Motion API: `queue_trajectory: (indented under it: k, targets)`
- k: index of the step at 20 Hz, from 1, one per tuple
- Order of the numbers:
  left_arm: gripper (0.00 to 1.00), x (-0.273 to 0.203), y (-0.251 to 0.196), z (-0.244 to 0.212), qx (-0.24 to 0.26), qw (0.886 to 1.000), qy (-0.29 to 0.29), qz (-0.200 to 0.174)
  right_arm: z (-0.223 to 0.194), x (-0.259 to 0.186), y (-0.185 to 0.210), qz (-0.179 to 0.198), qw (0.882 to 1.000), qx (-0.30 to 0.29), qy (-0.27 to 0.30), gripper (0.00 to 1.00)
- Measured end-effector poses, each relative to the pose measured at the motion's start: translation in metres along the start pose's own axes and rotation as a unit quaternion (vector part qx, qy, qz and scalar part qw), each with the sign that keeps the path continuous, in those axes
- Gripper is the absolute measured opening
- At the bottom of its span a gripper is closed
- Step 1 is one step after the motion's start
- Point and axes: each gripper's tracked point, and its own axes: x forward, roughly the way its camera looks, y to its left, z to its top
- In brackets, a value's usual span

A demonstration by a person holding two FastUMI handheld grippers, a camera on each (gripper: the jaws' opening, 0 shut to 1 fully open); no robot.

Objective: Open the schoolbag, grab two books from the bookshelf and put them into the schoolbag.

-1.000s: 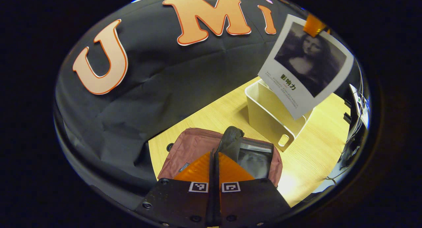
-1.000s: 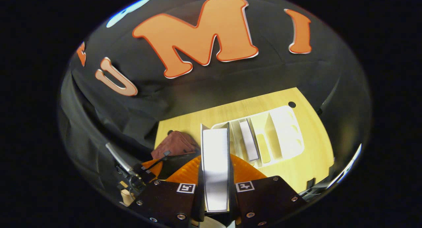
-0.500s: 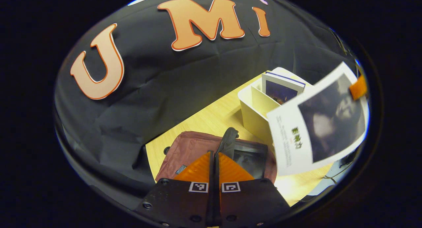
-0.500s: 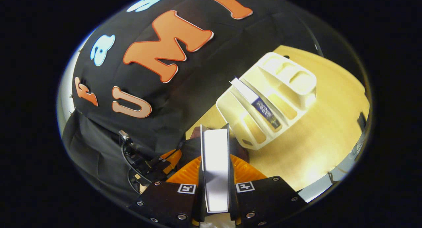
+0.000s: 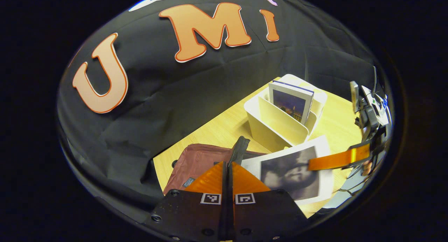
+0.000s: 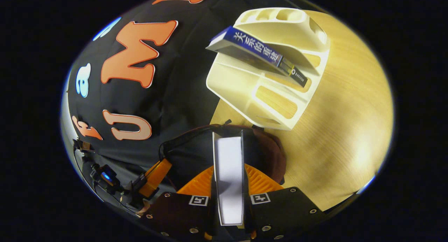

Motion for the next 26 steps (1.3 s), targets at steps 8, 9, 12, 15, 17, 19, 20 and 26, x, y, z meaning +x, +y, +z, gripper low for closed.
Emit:
queue_trajectory:
  k: [8,9,12,15,17,19,20,26]
  targets:
    - [0.01,0.0,-0.008,-0.003,0.026,1.0,0.001,-0.001,-0.027,0.084,0.012,-0.015,1.0,0.003,0.016,0.29]
    - [0.01,-0.001,-0.009,-0.004,0.034,0.999,0.0,0.0,-0.027,0.093,0.009,-0.021,1.0,0.006,0.014,0.29]
    - [0.01,0.003,-0.009,-0.008,0.048,0.999,0.001,0.001,-0.029,0.111,0.011,-0.028,0.999,0.02,0.007,0.29]
    - [0.01,0.007,0.0,-0.016,0.034,0.999,0.004,0.001,-0.03,0.11,0.002,-0.057,0.998,0.016,0.008,0.33]
    - [0.01,0.004,0.003,-0.015,0.025,1.0,0.007,0.002,-0.03,0.101,-0.015,-0.091,0.996,0.008,0.024,0.42]
    - [0.01,0.006,0.005,-0.02,0.021,1.0,0.011,0.002,-0.031,0.09,-0.027,-0.114,0.993,0.0,0.038,0.51]
    - [0.01,0.007,0.003,-0.022,0.018,1.0,0.012,0.0,-0.032,0.081,-0.034,-0.127,0.991,-0.008,0.046,0.63]
    - [0.01,0.007,-0.006,-0.03,0.003,1.0,0.014,-0.01,-0.007,0.032,-0.054,-0.174,0.979,-0.092,0.057,0.98]
